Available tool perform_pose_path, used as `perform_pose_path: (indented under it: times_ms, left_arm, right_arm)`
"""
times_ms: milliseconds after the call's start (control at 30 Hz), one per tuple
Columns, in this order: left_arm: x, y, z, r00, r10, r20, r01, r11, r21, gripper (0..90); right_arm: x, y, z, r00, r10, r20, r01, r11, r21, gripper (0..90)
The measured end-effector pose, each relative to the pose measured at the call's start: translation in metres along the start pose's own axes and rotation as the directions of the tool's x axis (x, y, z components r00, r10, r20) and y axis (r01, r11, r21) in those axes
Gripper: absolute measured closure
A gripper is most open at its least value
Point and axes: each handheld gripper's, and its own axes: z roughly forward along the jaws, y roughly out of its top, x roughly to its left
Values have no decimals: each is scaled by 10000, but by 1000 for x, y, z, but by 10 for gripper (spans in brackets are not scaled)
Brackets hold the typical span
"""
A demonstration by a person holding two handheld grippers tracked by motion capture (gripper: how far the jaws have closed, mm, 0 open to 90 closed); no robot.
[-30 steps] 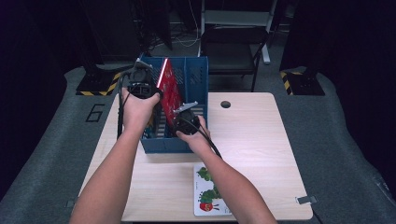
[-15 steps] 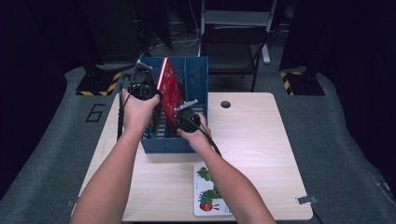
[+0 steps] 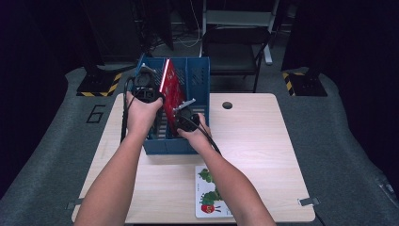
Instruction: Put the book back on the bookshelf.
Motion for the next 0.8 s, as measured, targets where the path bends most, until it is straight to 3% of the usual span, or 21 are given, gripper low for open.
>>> perform_pose_path:
  times_ms: [233,400,433,467,800]
  left_arm:
    - [-1,-1,7,9997,106,-197,-103,9999,132,801]
    - [2,0,9,9998,13,-181,-12,10000,61,800]
    - [2,0,9,9999,-7,-173,9,10000,81,800]
    - [1,0,10,9998,6,-195,-4,10000,74,800]
    - [4,0,16,9998,-80,-189,82,9999,86,799]
  right_arm:
    - [-1,3,4,9993,339,-185,-341,9994,-92,621]
    - [0,8,5,9998,197,-87,-199,9996,-186,621]
    - [-4,7,5,9996,-119,-264,116,9999,-119,621]
    - [0,9,7,9982,555,-214,-562,9979,-336,621]
    - [1,10,10,9976,644,-243,-649,9976,-229,619]
